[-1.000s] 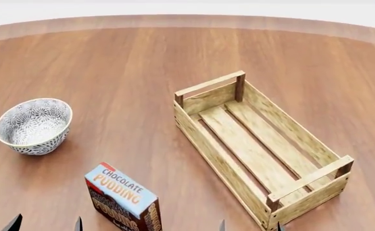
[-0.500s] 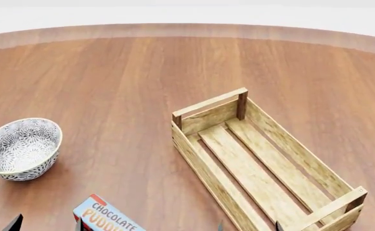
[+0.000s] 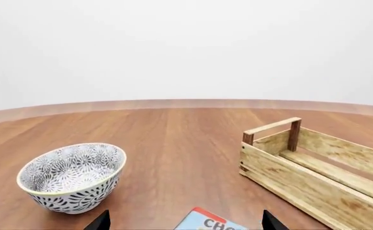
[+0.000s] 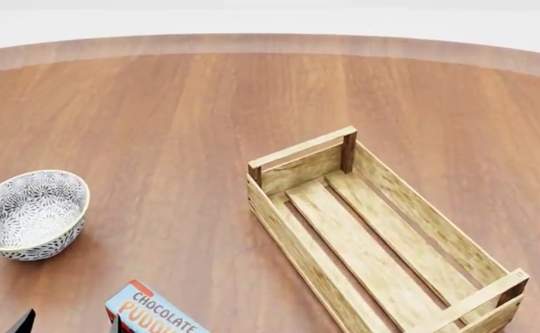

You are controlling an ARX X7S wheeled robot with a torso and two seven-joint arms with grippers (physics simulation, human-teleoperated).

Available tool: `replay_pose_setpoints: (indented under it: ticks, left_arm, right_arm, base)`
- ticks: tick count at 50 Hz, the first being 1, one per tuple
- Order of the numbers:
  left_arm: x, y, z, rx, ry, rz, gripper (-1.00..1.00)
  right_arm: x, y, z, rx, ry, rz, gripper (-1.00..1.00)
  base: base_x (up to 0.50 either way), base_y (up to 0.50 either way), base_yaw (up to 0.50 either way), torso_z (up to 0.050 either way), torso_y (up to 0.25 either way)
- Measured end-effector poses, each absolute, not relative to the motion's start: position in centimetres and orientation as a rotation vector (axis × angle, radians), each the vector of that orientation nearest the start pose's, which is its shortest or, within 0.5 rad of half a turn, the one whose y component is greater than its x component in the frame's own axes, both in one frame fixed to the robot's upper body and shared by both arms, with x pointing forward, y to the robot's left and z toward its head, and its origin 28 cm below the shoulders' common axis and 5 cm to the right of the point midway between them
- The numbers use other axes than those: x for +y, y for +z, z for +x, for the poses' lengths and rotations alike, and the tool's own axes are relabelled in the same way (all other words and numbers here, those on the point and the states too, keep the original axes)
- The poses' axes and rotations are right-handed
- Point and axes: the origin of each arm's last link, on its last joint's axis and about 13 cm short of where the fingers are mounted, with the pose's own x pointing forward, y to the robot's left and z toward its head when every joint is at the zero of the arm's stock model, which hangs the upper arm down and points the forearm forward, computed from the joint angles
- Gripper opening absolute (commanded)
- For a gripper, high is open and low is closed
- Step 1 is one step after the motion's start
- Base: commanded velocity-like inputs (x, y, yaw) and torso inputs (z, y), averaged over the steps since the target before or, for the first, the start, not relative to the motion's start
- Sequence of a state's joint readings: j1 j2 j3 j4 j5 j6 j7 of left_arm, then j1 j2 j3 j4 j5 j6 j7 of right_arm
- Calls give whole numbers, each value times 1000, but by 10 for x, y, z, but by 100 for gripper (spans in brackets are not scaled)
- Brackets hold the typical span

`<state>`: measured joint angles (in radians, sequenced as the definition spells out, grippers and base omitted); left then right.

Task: Pick up the chocolate pudding and put it in the tray.

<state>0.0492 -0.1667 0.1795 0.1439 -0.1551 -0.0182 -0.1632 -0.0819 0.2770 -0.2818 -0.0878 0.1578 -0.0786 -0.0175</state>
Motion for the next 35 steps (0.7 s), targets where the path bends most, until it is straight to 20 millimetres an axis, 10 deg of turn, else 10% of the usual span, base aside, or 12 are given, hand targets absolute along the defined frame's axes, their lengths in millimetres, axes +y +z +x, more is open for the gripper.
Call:
replay_pose_setpoints:
  ticks: [35]
  left_arm:
    - [204, 28, 198, -39, -39, -7, 100]
  right_arm:
    - [-98, -12, 173, 103, 559, -161, 100]
  base:
    - [0, 0, 0, 0, 0]
